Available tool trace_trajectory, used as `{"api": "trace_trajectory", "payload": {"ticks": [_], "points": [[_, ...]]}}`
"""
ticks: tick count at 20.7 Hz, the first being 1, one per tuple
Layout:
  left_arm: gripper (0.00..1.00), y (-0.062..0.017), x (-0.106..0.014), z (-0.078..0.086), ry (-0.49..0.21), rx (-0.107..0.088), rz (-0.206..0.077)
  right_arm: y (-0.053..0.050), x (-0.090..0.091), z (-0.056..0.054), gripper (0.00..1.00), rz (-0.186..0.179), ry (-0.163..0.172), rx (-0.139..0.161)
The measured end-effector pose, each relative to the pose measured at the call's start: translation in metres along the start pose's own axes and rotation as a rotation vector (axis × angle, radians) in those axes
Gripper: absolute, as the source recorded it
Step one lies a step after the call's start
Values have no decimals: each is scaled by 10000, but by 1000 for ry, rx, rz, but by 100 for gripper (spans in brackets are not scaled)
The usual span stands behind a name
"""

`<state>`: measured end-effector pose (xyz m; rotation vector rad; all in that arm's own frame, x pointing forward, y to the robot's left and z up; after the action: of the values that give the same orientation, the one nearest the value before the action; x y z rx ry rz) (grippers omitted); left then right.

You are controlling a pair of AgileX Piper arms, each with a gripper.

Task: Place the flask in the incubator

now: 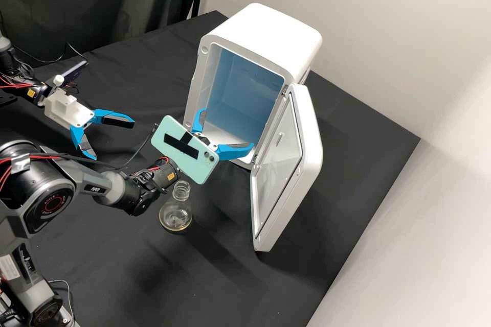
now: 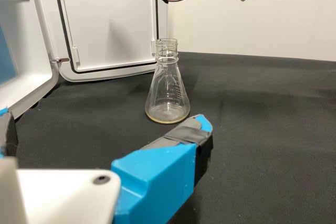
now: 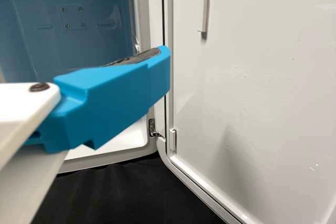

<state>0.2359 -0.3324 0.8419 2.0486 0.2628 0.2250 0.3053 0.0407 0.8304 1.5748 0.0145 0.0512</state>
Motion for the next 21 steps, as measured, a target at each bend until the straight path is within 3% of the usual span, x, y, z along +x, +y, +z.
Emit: {"api": "trace_trajectory", "payload": {"ticks": [13, 16, 21], "points": [[100, 0, 0, 0, 0, 0, 0, 12, -21, 11, 100, 13, 15, -4], [100, 0, 0, 0, 0, 0, 0, 33, -82, 93, 100, 20, 11, -12], [100, 2, -1, 1, 0, 0, 1, 73, -256, 235, 100, 30, -3, 3]]}}
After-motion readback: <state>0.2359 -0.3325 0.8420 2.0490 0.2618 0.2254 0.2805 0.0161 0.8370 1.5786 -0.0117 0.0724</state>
